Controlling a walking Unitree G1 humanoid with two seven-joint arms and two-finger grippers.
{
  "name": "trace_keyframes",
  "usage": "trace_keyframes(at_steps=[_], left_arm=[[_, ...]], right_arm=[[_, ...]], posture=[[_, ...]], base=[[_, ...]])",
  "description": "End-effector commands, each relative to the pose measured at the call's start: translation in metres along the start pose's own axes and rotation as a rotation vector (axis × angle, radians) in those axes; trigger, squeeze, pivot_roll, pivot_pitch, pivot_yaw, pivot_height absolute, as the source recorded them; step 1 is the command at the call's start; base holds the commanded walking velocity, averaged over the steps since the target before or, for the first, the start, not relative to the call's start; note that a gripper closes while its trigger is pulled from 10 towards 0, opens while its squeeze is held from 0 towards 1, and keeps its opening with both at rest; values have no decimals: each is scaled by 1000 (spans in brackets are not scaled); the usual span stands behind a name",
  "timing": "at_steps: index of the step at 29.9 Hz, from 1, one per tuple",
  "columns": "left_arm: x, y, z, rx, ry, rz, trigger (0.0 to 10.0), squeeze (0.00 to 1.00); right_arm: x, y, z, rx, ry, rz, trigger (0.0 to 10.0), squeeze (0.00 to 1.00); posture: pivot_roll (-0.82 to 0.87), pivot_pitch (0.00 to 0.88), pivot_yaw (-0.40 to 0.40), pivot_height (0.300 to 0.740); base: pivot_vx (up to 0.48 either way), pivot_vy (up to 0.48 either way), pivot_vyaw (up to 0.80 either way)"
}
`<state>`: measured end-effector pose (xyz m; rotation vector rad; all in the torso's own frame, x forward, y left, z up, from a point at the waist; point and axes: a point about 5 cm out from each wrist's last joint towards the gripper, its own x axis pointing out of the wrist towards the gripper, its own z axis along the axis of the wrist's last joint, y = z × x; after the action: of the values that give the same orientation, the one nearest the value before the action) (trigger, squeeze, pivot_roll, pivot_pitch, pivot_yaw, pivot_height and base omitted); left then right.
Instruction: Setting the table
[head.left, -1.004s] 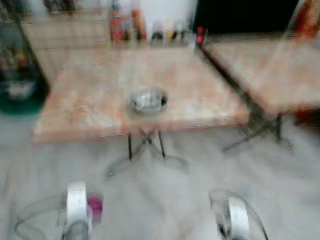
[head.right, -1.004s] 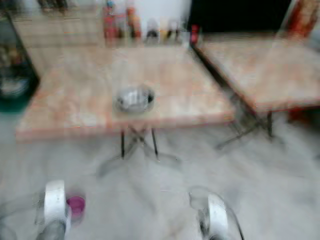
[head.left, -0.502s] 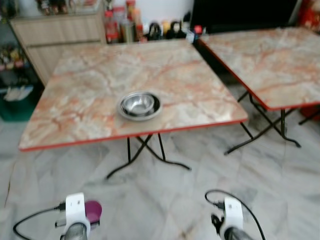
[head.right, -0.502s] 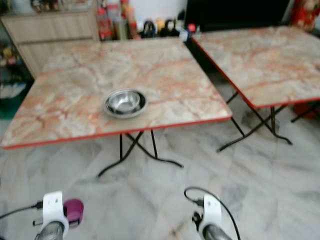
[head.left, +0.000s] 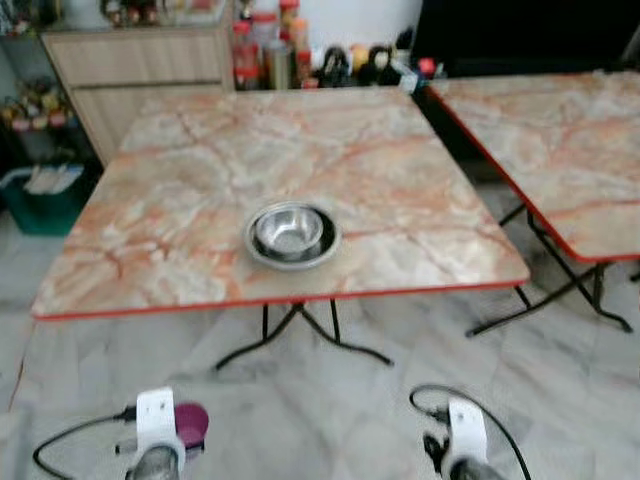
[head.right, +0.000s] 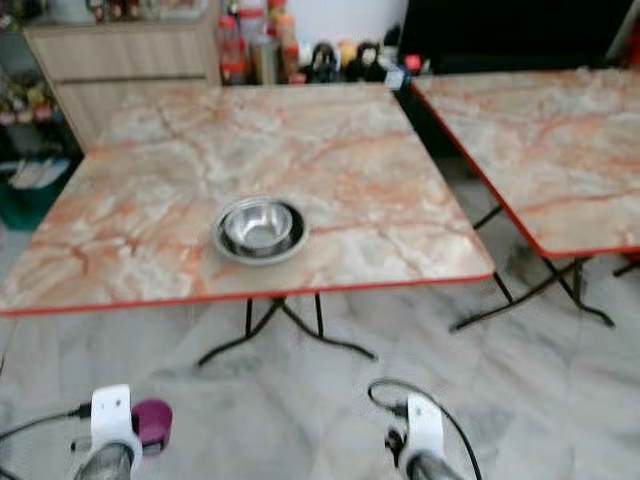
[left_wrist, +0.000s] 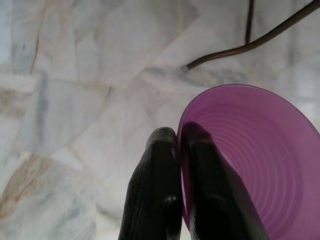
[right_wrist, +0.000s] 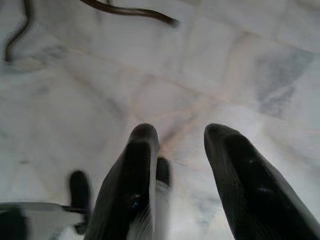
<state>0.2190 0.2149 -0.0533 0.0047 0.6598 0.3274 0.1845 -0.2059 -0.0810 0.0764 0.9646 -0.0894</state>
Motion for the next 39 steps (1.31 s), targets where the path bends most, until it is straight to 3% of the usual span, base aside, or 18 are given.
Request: trace_keyframes(at_steps=[1,31,34,39], left_arm=[[-1,8,-4,14,17,20,10000,0],[-5,6,-16,-14,47,8,10000,0],[-6,14,-17,-27,41,76,10000,0],[-7,46,-14,-117,31,318,10000,0]], right_arm=[[2,5,10,-14,-22,15,10000,0],[2,5,9,9,-17,13,10000,0],[2,5,9,12,-18,11,10000,0],[2,6,8,16,-19,5,10000,0]], posture=[[71,40,-28,740],[75,39,-23,740],[72,35,-18,740],[73,28,-17,740]], base=[[304,0,800],[29,0,41],[0,0,0],[0,0,0]])
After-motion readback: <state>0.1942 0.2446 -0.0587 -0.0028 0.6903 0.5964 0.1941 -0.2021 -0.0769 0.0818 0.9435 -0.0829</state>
